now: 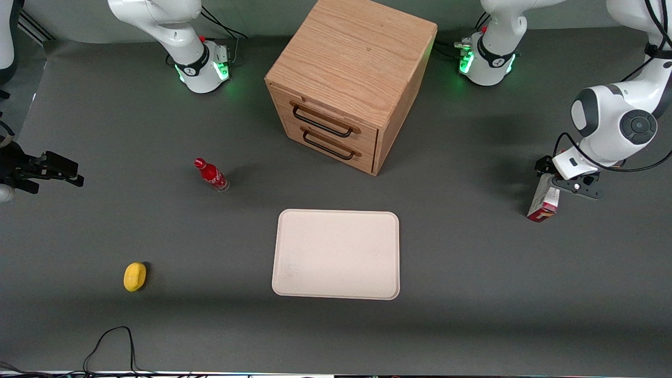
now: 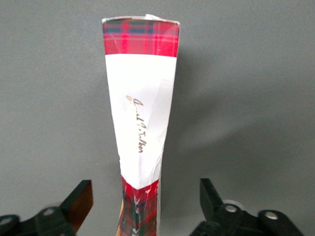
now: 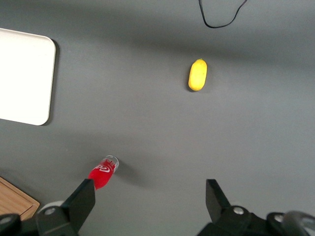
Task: Place red cookie box on tray
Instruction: 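Lower the open left gripper over the red cookie box, then close the left gripper on the box's end and lift it upright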
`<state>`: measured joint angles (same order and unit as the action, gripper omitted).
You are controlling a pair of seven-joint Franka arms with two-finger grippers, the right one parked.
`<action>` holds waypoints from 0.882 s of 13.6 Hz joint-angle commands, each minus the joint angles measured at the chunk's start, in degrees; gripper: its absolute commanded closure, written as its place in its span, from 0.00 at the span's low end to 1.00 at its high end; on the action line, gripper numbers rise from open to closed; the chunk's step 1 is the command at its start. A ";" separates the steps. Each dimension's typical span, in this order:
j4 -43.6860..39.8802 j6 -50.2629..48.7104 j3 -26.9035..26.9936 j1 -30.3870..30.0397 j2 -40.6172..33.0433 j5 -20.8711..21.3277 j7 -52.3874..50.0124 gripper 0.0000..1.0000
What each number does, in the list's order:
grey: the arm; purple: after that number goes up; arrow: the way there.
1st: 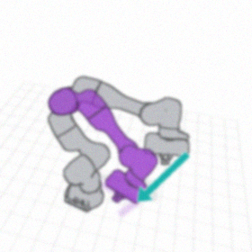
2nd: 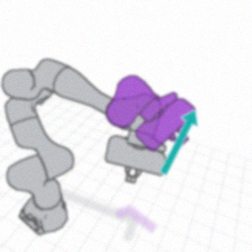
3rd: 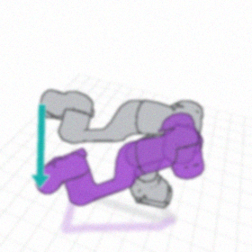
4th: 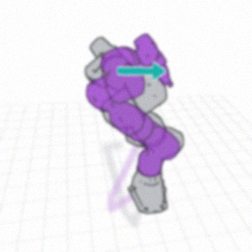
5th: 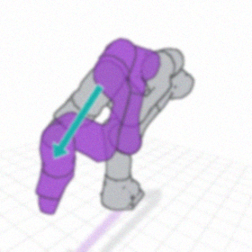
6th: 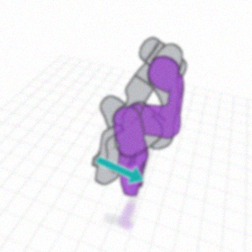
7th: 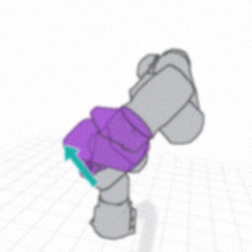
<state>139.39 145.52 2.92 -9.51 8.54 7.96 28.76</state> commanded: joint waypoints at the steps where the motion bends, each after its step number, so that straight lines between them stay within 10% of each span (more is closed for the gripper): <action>1: -0.09 0.20 0.25 -0.07 -0.28 0.57 1.03 0.92; 12: -1.66 -5.57 2.09 -0.16 -4.66 0.48 4.90 1.00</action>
<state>138.62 144.68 4.27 -9.60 8.00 7.99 31.50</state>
